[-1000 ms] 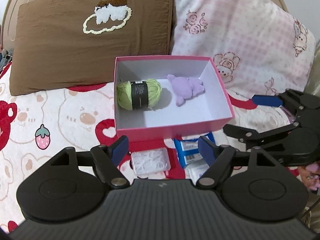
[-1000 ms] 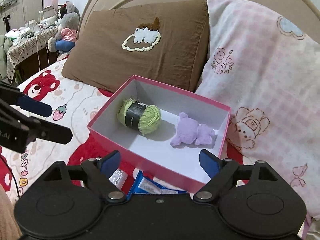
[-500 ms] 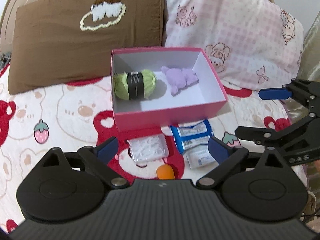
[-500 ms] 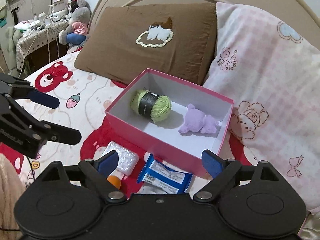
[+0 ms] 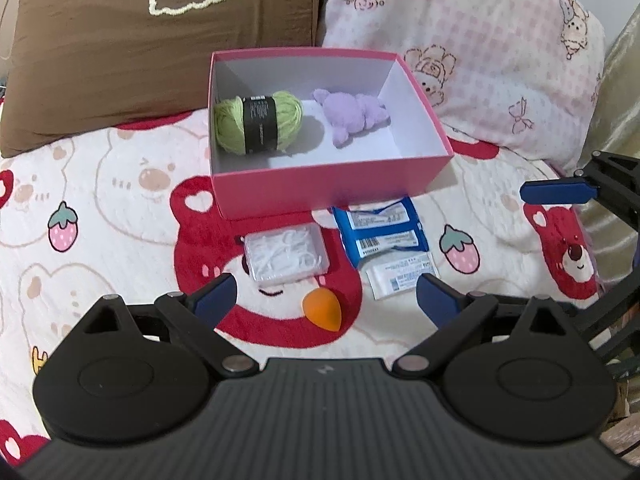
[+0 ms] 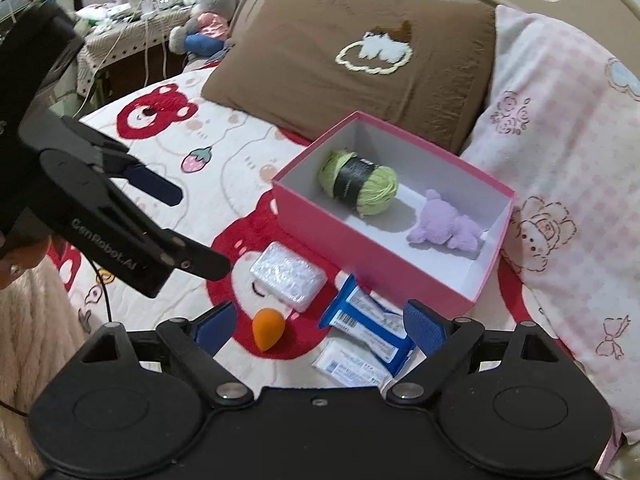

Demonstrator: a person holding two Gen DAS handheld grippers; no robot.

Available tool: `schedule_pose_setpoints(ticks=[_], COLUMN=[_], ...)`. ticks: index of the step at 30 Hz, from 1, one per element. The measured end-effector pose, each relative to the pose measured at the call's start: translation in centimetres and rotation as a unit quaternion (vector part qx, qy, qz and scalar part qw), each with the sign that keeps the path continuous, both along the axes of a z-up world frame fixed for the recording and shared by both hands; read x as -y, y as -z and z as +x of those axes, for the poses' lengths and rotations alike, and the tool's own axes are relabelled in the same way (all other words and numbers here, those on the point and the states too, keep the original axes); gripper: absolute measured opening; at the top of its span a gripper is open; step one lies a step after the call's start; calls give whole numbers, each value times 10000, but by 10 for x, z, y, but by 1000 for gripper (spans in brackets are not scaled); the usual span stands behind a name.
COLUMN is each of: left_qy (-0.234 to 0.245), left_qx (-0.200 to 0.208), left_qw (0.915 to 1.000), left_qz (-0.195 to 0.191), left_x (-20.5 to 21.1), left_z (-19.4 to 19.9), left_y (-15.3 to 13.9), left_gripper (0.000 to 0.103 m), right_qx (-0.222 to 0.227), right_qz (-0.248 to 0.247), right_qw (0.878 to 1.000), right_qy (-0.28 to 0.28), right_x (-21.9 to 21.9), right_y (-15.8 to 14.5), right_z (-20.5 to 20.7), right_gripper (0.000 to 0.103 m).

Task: Organize objects
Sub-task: 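Raise the open left tool out of the pink box, then move the left tool down to the orange makeup sponge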

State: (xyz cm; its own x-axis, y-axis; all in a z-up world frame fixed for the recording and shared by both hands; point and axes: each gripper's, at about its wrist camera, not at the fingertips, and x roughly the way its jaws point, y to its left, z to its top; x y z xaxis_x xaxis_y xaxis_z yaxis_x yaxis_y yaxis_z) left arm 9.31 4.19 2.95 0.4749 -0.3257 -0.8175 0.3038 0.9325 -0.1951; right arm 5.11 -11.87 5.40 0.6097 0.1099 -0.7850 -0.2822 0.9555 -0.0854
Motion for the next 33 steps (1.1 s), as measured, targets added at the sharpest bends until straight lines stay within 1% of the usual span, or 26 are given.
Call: schedule_pose_setpoints(ticks=[5,10,14,15,19,23,24,26,27,30,33], left_qy=[97,159,195,177,97,37,-2,-91,-71,48,-37], left_qx=[-136,-363,-394,-415,-466,-409,-467,-721,-748,-601,-662], left_qw=[9999,9991,9989,9988,9988,9991,9989,9973,9971,9979,9973], left_qz=[26,-119,-155,-168,-151,-84,-79,-61,-91,-253,-327], left_x=[3,4,2,0,-7,-14,-15,-18,-19,-22,-24], left_z=[1,6,11,13,18,20,21,20,18,12,15], left_y=[12,26,40,43,57,68,71,76,76,76,85], left_gripper=[98,98,98,98,98,98,98,98,98,98,98], right_qx=[-90,-229,-240,-247,-136,-140,-137,-119,-94,-74,-184], right_qz=[70,213,240,219,-144,-212,-189,-172,-194,-308,-450], right_qw=[9998,9992,9984,9981,9963,9943,9940,9933,9931,9919,9906], right_qy=[-132,-260,-443,-513,-831,-1034,-1071,-1133,-1155,-1232,-1279], right_x=[-3,-5,-8,-9,-19,-23,-25,-27,-29,-36,-42], right_y=[12,26,34,36,51,65,68,75,80,95,112], right_z=[-4,-2,-2,-2,-3,2,3,4,5,6,8], right_gripper=[93,92,92,92,92,92,92,92,92,92,92])
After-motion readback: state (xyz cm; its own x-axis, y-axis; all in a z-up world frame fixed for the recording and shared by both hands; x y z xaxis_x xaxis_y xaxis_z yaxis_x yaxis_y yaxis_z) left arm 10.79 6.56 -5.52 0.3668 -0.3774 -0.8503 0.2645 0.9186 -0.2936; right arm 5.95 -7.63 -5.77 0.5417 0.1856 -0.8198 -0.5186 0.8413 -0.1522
